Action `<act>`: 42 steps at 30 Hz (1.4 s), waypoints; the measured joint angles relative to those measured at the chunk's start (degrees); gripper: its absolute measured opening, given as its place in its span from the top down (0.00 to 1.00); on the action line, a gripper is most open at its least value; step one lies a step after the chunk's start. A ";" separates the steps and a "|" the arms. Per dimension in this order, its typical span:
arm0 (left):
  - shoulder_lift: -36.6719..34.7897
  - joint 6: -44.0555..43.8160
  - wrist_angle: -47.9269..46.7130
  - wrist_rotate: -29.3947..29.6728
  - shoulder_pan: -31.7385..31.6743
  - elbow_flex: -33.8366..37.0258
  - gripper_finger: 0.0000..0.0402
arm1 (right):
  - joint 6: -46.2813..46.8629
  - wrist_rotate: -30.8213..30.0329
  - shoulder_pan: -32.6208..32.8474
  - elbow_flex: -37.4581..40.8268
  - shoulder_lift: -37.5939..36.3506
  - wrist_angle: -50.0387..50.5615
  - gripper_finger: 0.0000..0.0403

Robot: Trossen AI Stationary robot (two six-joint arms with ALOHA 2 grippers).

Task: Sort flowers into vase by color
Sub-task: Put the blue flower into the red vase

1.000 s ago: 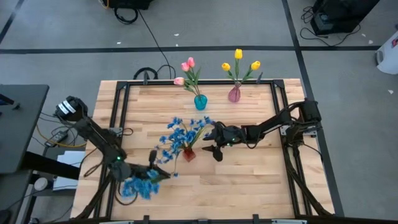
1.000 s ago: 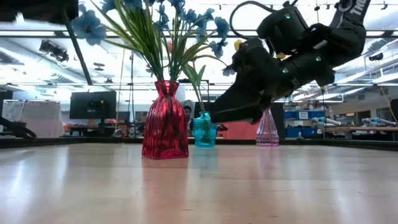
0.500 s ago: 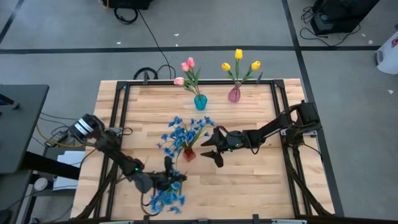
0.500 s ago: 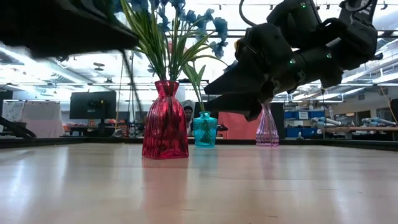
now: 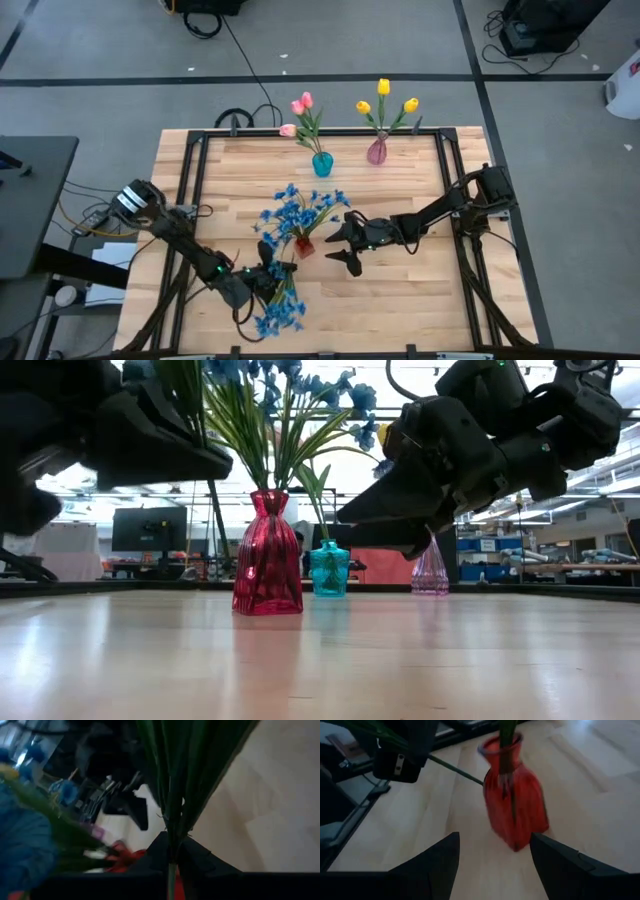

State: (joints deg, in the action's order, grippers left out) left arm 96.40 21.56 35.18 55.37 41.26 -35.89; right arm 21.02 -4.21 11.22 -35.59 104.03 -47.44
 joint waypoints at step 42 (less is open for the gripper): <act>-13.20 -4.94 12.02 -9.83 -11.39 5.17 0.92 | 0.04 -2.40 -0.92 -0.02 0.00 -0.52 0.38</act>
State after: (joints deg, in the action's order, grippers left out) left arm 83.20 16.62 47.20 45.55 29.88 -30.72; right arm 21.05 -6.61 10.31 -35.62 104.03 -47.96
